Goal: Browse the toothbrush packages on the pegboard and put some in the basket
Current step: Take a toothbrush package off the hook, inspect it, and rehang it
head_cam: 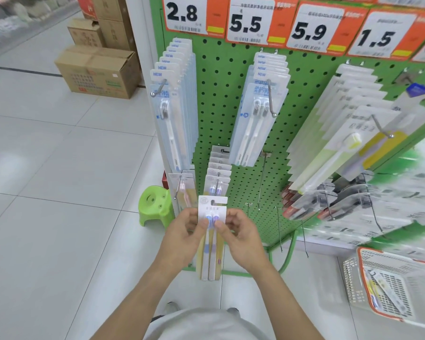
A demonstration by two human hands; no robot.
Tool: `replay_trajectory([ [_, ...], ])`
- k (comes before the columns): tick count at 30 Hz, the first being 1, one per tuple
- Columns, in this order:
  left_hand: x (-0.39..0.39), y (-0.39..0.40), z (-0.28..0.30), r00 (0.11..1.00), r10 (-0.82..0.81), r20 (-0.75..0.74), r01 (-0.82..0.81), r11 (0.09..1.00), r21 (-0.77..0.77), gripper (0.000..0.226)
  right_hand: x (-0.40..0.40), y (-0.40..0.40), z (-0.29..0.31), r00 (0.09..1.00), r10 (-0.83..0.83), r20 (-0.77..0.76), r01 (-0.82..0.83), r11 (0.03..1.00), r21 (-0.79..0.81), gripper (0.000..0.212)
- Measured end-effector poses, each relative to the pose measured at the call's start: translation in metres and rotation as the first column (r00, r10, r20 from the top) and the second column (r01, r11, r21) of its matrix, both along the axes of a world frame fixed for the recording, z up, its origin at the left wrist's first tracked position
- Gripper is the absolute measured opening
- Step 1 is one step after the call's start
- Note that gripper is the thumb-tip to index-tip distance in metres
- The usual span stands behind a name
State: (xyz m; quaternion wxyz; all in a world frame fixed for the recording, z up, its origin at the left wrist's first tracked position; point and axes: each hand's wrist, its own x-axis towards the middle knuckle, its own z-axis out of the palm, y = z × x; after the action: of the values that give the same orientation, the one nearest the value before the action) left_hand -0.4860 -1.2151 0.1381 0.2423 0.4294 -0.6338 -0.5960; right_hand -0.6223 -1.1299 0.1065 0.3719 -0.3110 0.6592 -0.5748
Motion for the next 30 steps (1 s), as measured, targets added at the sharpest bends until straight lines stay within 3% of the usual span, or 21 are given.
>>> replay_trajectory([
  [5, -0.001, 0.0, 0.021, 0.994, 0.01, -0.108, -0.009, 1.0, 0.01, 0.014, -0.002, 0.003, 0.033, 0.995, -0.004, 0.102, 0.009, 0.999, -0.048, 0.034],
  [13, -0.007, 0.0, 0.05, 0.964, 0.011, -0.267, 0.03, 0.988, 0.149, 0.038, -0.007, -0.003, 0.072, 0.992, -0.032, 0.124, 0.046, 0.993, -0.106, 0.02],
  [17, -0.012, -0.003, 0.05, 0.971, 0.054, -0.234, -0.002, 0.977, 0.215, 0.037, -0.006, 0.002, 0.078, 0.996, 0.001, 0.091, 0.006, 0.996, -0.084, 0.015],
  [25, -0.031, -0.013, 0.062, 0.989, -0.045, -0.143, 0.052, 0.998, 0.046, 0.033, -0.009, 0.006, 0.098, 0.989, 0.011, 0.149, -0.002, 0.998, -0.061, 0.013],
  [30, -0.036, -0.016, 0.065, 0.989, -0.083, -0.12, 0.088, 0.996, 0.034, 0.087, -0.015, 0.004, 0.108, 0.997, 0.031, 0.067, -0.028, 0.999, -0.044, 0.02],
])
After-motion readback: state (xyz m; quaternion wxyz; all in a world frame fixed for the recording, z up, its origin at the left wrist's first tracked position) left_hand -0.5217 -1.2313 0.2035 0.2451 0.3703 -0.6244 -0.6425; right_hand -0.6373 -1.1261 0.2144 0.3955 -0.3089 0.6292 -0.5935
